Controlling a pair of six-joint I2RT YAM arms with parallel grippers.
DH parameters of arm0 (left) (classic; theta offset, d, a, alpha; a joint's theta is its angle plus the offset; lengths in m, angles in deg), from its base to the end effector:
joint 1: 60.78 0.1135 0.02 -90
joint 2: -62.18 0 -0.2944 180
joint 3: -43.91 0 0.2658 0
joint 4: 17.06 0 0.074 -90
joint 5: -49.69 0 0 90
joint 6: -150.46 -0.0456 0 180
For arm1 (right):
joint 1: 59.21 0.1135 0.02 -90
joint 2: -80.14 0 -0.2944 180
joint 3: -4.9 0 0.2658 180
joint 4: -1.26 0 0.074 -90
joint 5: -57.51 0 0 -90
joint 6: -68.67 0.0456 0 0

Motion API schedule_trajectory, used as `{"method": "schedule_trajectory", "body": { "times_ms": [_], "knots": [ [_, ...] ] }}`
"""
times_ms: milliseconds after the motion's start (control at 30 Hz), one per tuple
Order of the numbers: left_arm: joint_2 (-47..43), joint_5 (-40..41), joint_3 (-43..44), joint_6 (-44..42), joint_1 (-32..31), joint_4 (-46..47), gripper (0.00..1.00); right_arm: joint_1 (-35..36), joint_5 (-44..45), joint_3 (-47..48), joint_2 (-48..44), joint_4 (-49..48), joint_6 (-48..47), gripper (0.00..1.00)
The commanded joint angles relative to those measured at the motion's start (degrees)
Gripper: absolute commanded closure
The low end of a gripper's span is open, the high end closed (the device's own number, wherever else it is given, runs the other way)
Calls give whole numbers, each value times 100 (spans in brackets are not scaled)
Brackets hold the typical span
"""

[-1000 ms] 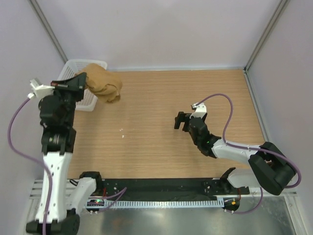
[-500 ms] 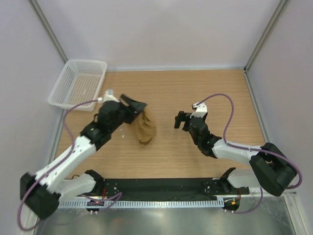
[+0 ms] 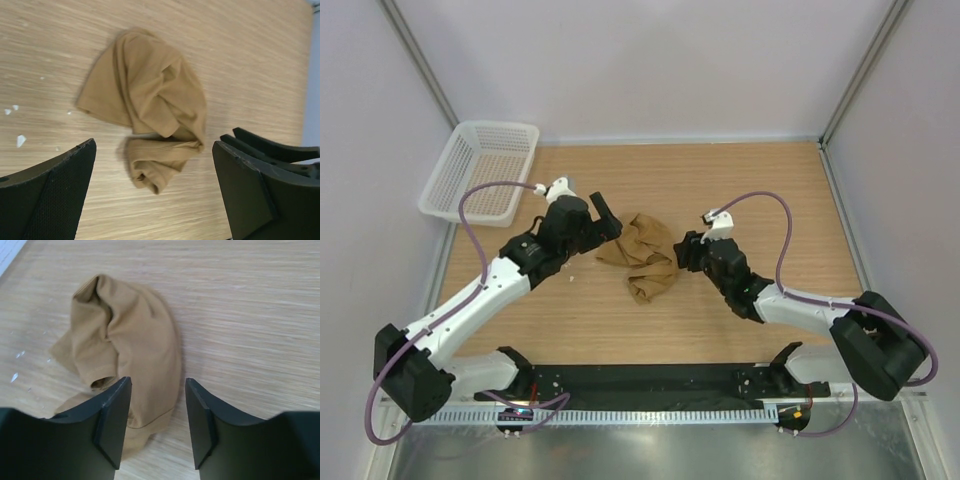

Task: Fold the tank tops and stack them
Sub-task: Move the tank top to the center of the board, then flatten the tank top out

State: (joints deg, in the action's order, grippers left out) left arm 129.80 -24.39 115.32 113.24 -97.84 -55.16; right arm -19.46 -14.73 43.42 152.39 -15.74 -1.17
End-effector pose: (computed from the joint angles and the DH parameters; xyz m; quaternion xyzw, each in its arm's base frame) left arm 0.2234 -0.1530 0.3369 -0.1838 0.8586 -0.2399 0.4140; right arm 0.2117 0.1580 0.2125 -0.0441 0.7969 0.1871 0.5727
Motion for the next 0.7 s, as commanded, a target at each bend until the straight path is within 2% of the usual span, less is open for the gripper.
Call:
{"method": "schedule_trajectory", "body": {
  "times_ms": [0,67,100,133,200,233,300,367,433,467,500,533,667],
  "knots": [
    [-64,166,-255,-636,32,-157,2,-11,-1028,396,245,-178,-100,50],
    [-20,26,-308,-628,146,-280,2,-2,-1317,511,404,-116,-144,51],
    [6,-193,-361,-619,416,-280,2,-11,-1562,555,439,-90,-179,50],
    [6,-847,-440,-619,593,-124,2,-2,-1669,590,465,-20,-188,47],
    [-2,-1492,-808,-593,1223,114,3,-11,-1932,599,483,-2,-223,41],
    [6,-2105,-1044,-584,1427,359,4,-2,-1960,590,483,-28,-223,40],
    [67,-2408,-1196,-601,1840,519,4,7,-2083,616,518,-2,-276,38],
    [173,-2541,-1223,-680,1930,502,4,42,-2066,739,614,130,-276,39],
    [391,-2655,-1135,-725,1931,519,5,129,-1804,993,676,567,-285,42],
    [462,-2812,-1109,-716,1930,537,7,260,-1567,1090,685,709,-320,49],
    [541,-2884,-1074,-672,1930,589,7,340,-1347,1178,694,1102,-320,50],
    [629,-2963,-1047,-637,1939,633,8,445,-858,1449,703,1393,-233,52],
    [613,-3052,-1161,-575,1922,1011,9,735,-125,2031,659,2809,531,50]
  ]
}}
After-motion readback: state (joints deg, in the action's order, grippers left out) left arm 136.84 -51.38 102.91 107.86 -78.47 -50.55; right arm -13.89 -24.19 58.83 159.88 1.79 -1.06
